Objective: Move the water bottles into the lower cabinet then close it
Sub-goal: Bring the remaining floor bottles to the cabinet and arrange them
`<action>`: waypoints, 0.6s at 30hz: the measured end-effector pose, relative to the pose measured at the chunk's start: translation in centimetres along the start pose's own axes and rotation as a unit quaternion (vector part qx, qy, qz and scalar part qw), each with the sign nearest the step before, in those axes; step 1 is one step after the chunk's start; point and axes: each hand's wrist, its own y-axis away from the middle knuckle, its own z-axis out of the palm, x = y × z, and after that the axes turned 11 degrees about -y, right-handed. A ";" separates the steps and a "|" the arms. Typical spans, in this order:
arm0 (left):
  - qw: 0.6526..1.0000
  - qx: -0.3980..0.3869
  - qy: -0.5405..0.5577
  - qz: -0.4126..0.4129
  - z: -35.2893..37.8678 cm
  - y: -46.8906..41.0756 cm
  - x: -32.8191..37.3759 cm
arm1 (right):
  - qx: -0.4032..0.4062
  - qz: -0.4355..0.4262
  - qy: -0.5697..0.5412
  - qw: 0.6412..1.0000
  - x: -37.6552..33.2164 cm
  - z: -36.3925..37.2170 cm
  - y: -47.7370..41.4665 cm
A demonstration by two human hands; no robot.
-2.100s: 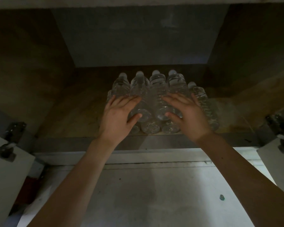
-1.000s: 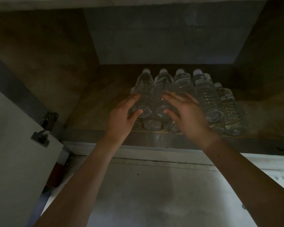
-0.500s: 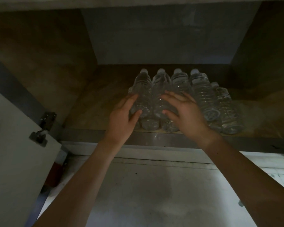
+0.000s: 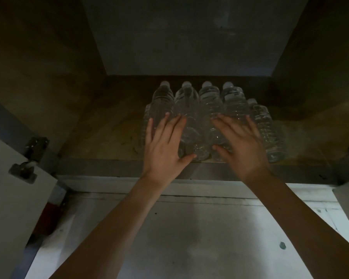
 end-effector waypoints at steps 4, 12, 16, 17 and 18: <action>1.000 0.015 -0.002 -0.016 0.8 -0.2 0.1 | 0.040 -0.009 -0.049 0.998 0.6 -0.3 -0.5; 0.999 0.032 0.015 -0.027 1.0 -0.3 -0.1 | 0.065 -0.013 -0.083 0.994 0.8 0.0 -0.9; 0.999 0.029 0.010 -0.031 0.8 -0.4 0.2 | 0.055 0.007 -0.079 0.995 1.0 0.0 -1.3; 0.999 0.028 0.009 -0.032 0.8 -0.4 0.2 | 0.050 0.009 -0.078 0.996 1.0 0.0 -1.3; 0.999 0.025 0.008 -0.033 0.7 -0.4 0.3 | 0.045 0.008 -0.079 0.996 1.0 -0.1 -1.2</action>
